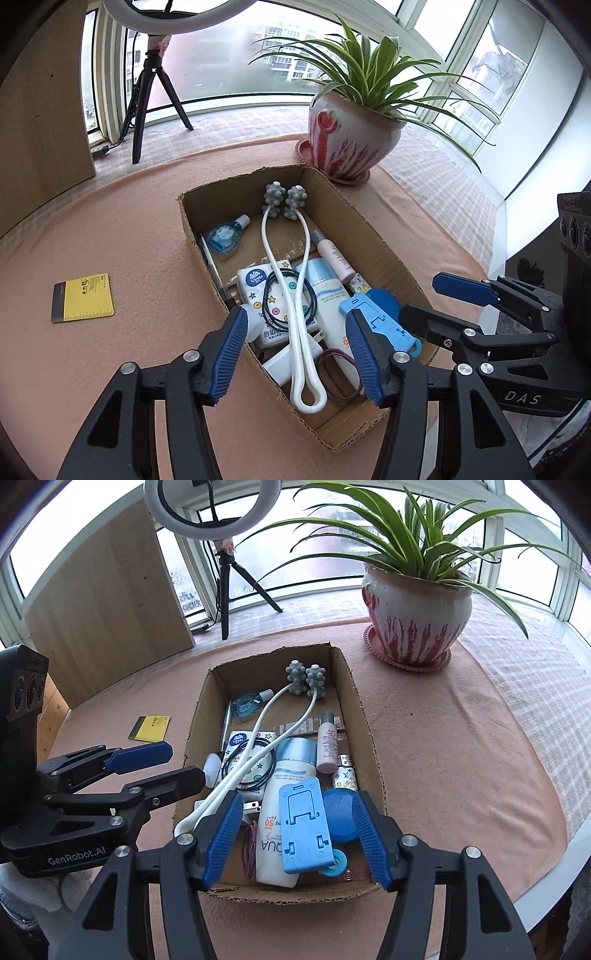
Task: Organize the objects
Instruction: 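Open both grippers to drop the block and phone stand into the box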
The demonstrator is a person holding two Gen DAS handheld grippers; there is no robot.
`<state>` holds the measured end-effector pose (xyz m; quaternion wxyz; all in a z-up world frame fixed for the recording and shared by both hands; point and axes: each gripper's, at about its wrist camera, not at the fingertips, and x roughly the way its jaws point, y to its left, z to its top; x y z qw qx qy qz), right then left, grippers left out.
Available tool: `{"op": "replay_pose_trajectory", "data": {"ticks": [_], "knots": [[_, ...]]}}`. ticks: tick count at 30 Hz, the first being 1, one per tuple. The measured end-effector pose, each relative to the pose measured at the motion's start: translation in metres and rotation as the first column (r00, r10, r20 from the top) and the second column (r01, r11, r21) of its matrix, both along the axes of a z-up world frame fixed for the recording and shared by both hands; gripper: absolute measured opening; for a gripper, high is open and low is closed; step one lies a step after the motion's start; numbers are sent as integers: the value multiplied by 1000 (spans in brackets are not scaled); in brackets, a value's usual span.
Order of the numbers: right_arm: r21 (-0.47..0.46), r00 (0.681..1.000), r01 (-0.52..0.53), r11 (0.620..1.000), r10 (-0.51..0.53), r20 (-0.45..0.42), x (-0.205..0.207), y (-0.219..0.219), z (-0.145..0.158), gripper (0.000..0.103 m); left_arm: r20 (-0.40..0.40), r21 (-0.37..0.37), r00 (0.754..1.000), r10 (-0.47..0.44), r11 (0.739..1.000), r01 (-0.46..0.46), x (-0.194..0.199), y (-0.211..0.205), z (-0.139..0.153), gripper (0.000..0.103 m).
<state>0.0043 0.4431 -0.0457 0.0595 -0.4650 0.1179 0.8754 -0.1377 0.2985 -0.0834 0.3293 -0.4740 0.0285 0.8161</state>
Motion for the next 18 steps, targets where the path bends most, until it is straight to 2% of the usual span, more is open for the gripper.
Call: {"op": "replay_pose_trajectory", "data": {"ticks": [10,18], "knots": [[-20,1000,-29,999,28,-3,-6,-11,0,58,-5,-13,999,47,999,-47,2,-32,2,59],[-14,991,-125,992,124,-41,-23,-44,5,58,24,-38,985,168,985,-168,11,-104,-9,59]]}}
